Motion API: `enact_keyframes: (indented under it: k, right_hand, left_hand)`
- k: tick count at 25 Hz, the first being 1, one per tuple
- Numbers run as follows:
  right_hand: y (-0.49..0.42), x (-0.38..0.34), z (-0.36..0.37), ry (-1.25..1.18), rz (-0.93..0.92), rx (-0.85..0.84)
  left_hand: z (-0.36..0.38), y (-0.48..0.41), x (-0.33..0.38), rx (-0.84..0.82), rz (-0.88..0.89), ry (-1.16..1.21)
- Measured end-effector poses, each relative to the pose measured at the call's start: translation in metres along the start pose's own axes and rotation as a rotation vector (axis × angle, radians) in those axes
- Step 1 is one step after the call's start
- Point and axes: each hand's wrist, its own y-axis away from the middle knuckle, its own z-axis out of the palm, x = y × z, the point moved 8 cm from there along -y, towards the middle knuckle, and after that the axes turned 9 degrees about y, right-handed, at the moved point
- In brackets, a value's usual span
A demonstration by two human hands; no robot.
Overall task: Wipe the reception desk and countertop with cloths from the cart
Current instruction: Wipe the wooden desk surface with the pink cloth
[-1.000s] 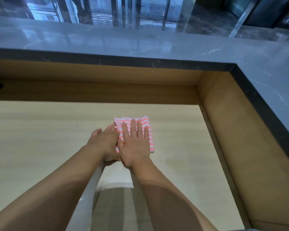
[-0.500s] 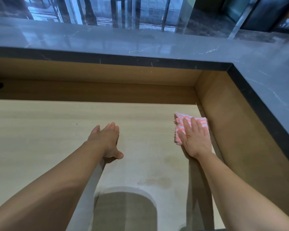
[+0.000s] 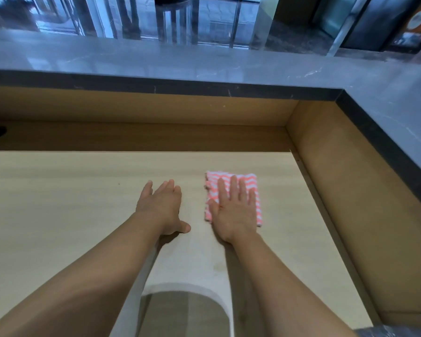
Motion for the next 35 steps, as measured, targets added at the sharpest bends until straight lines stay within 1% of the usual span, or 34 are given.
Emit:
enact_keyframes:
  k: [2, 4, 6, 8, 10, 13, 16, 19, 21, 23, 27, 29, 31, 35]
  right_hand:
    - [0.012, -0.04, 0.0, 0.009, -0.097, -0.009]
    - [0.019, -0.055, 0.003, 0.023, -0.158, -0.027]
    - [0.023, -0.049, 0.004, 0.034, -0.198, -0.027]
    - [0.024, -0.029, 0.008, 0.032, -0.205, -0.028]
    - [0.026, 0.008, 0.009, 0.033, -0.151, -0.022]
    - [0.036, 0.08, 0.009, 0.037, -0.002, -0.012]
    - [0.052, 0.134, 0.013, 0.027, 0.132, -0.051]
    - [0.062, 0.142, 0.017, -0.022, 0.258, -0.096]
    - [0.068, 0.12, 0.02, -0.071, 0.318, -0.121]
    - [0.074, 0.079, 0.02, -0.062, 0.273, -0.103]
    - [0.093, -0.019, 0.019, -0.01, 0.053, -0.068]
    - [0.102, -0.053, 0.02, 0.017, -0.058, -0.061]
    - [0.105, -0.063, 0.02, 0.02, -0.126, -0.048]
    - [0.104, -0.041, 0.02, 0.023, -0.186, -0.047]
  left_hand:
    - [-0.004, 0.009, 0.006, 0.102, 0.01, -0.022]
    - [-0.006, 0.019, 0.01, 0.167, 0.016, -0.034]
    - [-0.003, 0.028, 0.01, 0.179, 0.021, -0.04]
    - [-0.001, 0.037, 0.011, 0.163, 0.041, -0.028]
    - [0.003, 0.05, 0.016, 0.145, 0.085, 0.006]
    - [0.009, 0.069, 0.021, 0.103, 0.165, 0.098]
    - [0.015, 0.086, 0.019, 0.064, 0.209, 0.149]
    - [0.021, 0.1, 0.012, 0.065, 0.185, 0.117]
    - [0.025, 0.108, 0.006, 0.082, 0.155, 0.096]
    - [0.029, 0.113, 0.003, 0.082, 0.137, 0.081]
    - [0.039, 0.115, 0.005, 0.073, 0.144, 0.065]
    - [0.041, 0.114, 0.004, 0.065, 0.141, 0.066]
    - [0.042, 0.112, 0.003, 0.047, 0.128, 0.054]
    - [0.044, 0.107, 0.008, 0.005, 0.091, -0.017]
